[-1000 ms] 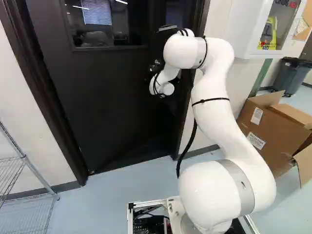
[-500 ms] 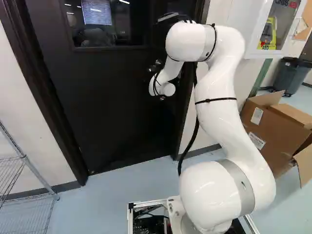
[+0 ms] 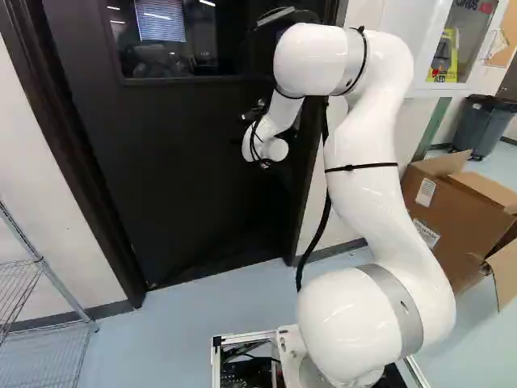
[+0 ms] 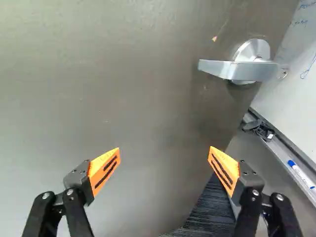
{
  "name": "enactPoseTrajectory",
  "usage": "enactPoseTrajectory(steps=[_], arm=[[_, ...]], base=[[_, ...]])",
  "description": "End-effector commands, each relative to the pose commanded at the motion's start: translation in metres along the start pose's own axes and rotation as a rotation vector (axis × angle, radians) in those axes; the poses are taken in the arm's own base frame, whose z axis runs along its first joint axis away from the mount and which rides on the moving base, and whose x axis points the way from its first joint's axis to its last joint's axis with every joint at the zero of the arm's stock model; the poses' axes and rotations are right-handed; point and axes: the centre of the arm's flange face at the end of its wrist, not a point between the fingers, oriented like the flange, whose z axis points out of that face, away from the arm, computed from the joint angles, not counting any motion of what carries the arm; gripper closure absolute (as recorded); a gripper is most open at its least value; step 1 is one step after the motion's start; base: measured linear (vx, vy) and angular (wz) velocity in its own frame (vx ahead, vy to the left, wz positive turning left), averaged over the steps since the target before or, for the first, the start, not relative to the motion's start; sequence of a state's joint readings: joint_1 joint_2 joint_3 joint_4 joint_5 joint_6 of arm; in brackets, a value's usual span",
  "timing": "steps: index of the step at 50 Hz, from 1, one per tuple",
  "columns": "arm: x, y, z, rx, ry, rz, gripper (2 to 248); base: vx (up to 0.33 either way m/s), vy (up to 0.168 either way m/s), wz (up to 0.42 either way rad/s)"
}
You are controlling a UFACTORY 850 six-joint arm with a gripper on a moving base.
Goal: Open the door and move inside
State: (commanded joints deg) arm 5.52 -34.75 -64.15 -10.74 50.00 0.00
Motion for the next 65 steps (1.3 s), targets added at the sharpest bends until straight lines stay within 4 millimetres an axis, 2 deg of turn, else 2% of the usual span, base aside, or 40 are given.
enactPoseTrajectory(steps=[31,65], arm=[[0.006,-0.047,0.02,0.071,0.02,-0.016,3],[0.007,-0.075,0.088,0.109,0.086,-0.029,3]], base=[[0.0,0.0,0.0],[0.0,0.0,0.0]])
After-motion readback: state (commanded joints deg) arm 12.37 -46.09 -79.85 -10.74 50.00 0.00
